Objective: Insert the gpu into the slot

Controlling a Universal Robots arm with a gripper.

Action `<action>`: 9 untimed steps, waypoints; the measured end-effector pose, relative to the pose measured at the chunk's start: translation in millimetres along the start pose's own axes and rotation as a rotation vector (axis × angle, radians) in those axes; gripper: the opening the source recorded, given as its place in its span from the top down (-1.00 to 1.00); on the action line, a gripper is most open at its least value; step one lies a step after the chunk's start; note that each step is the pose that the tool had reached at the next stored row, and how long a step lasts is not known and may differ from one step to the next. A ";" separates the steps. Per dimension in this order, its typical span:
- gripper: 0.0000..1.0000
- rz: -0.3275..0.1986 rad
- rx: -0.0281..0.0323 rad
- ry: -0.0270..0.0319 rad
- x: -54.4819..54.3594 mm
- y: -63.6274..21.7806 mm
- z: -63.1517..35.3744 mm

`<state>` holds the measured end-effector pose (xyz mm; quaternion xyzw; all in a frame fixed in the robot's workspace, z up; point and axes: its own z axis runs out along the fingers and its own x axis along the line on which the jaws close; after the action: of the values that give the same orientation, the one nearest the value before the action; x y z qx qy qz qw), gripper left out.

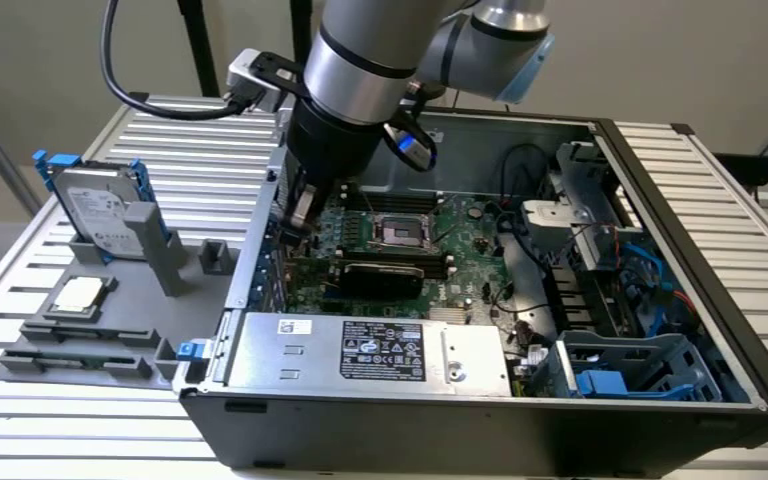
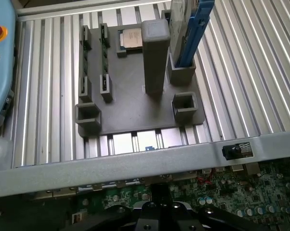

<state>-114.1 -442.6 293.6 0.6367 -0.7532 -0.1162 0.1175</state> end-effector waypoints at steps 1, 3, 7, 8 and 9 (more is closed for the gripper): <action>0.79 0.002 -0.0001 0.0008 0.0 0.1 -0.4; 0.79 0.005 0.0003 0.0034 0.1 0.2 -0.5; 0.79 0.008 0.0007 0.0081 0.1 0.4 -0.6; 0.79 0.009 0.0007 0.0087 0.1 0.7 -0.5; 0.79 0.009 0.0006 0.0090 0.1 0.9 -0.5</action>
<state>-114.8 -442.6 294.4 0.6337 -0.7557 -0.1125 0.1212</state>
